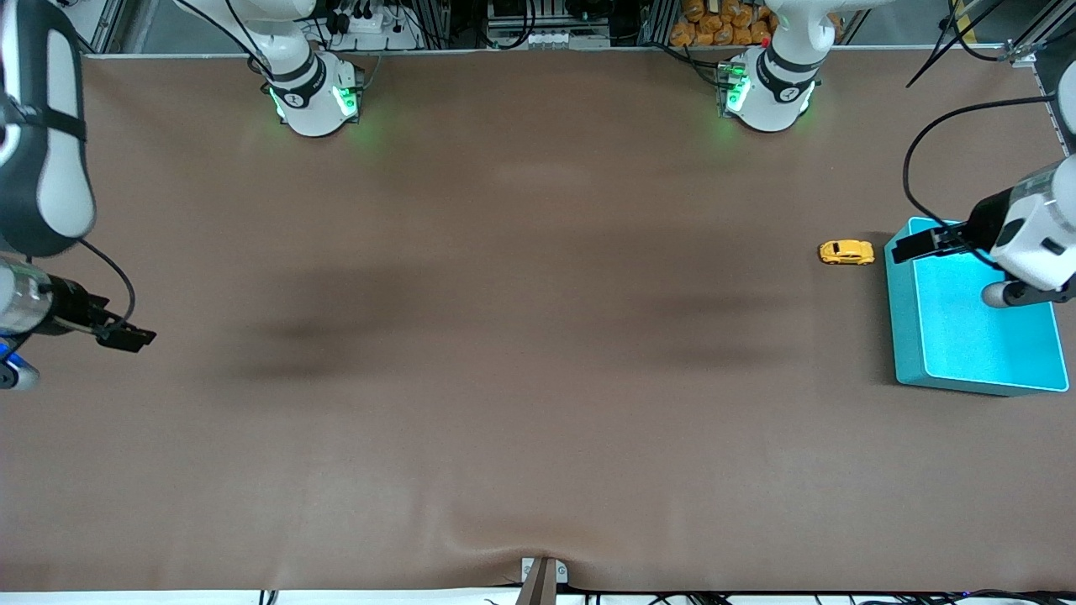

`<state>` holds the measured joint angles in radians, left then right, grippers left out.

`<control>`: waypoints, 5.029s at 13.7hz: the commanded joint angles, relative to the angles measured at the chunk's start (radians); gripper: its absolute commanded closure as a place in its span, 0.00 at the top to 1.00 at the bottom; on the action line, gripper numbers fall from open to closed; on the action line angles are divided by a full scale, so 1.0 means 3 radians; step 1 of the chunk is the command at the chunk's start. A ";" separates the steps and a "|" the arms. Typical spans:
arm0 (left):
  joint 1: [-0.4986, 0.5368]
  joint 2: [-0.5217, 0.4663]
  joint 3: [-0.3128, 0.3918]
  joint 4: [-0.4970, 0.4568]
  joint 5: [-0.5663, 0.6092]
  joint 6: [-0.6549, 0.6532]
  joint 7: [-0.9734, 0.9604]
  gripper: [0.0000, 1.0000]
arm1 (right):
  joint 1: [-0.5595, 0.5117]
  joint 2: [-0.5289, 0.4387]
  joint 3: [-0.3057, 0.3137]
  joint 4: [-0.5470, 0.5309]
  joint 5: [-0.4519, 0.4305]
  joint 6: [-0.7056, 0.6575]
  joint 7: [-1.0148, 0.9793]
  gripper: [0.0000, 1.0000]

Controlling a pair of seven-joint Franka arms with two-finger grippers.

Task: Wind and store yellow beetle car
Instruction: 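Reach the left gripper toward the car beside the turquoise bin, then lower the left gripper and close it on the yellow car, then lift the car with the left gripper over the turquoise bin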

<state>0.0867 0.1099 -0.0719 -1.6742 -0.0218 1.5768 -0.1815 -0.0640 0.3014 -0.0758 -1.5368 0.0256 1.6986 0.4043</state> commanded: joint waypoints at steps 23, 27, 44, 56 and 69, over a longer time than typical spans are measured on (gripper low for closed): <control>0.1087 -0.0326 -0.0067 -0.2652 -0.0183 0.2327 -0.2524 1.00 | 0.0223 -0.1143 0.0007 -0.0400 0.0304 -0.0467 -0.1941 1.00; 0.1087 -0.0060 -0.0067 -0.2662 -0.0183 0.2597 -0.2524 1.00 | 0.0055 -0.1077 0.0069 -0.0191 0.0293 -0.0508 -0.1926 1.00; 0.1056 0.0309 -0.0092 -0.2923 -0.0183 0.3381 -0.2524 0.00 | 0.0014 -0.1010 0.0243 -0.0073 -0.0095 -0.0580 -0.1527 1.00; 0.1046 0.0186 -0.0854 -0.1722 -0.0112 0.2450 -0.2607 0.00 | 0.0029 -0.1015 0.0248 -0.0062 -0.0095 -0.0580 -0.1522 1.00; 0.1097 0.0554 -0.0819 -0.0479 0.0491 0.1540 -0.1411 0.00 | 0.0029 -0.1020 0.0248 -0.0052 -0.0106 -0.0585 -0.1522 1.00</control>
<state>0.4063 0.2390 -0.3178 -1.8991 0.0679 2.1070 -0.6656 -0.0455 -0.0109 -0.0134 -1.5759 0.0036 1.5412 -0.0665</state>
